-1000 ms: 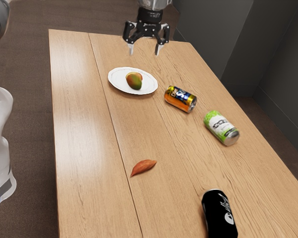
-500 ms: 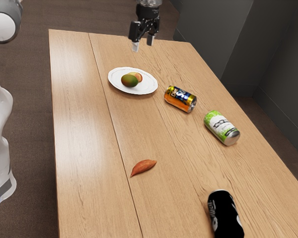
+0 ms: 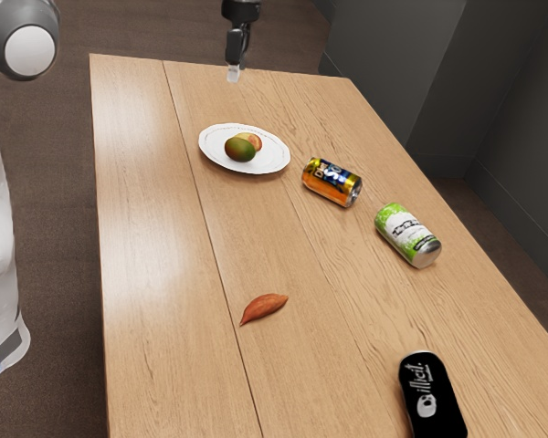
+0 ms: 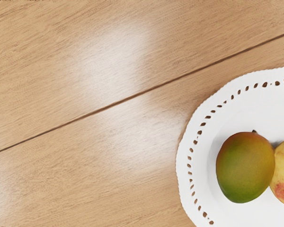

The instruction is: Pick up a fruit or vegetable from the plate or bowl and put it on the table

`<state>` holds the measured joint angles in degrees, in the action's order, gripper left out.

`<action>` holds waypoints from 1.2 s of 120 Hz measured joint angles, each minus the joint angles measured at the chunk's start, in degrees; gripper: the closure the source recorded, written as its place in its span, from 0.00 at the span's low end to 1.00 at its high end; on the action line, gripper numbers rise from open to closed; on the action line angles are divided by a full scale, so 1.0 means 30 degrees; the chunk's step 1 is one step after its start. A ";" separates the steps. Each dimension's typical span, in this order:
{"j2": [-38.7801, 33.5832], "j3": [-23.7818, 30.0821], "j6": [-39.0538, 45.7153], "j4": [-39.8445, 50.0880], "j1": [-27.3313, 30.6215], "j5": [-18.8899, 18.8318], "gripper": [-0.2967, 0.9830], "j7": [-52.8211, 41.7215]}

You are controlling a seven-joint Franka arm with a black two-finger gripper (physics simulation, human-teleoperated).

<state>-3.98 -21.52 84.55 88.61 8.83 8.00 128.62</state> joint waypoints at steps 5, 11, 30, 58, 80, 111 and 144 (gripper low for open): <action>-0.0003 0.2085 0.0000 0.0046 0.2383 0.0142 0.23 0.0041; 0.0091 0.4610 0.0000 0.0031 0.5022 0.0264 0.23 0.0084; 0.0640 0.7709 0.0006 -0.0122 0.7419 0.0833 0.23 0.0091; -0.0777 0.7809 0.0976 0.3235 0.7960 0.1173 0.23 -0.0417; -0.0499 0.7512 0.2139 0.3959 0.8793 0.1132 0.23 -0.1230; -0.0435 0.7607 0.4246 0.5149 0.8549 0.0662 0.23 -0.4508; 0.0251 0.7619 0.6022 0.6355 0.8580 0.0839 0.23 -0.8663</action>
<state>-3.23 1.34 102.61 107.67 34.57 10.51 102.63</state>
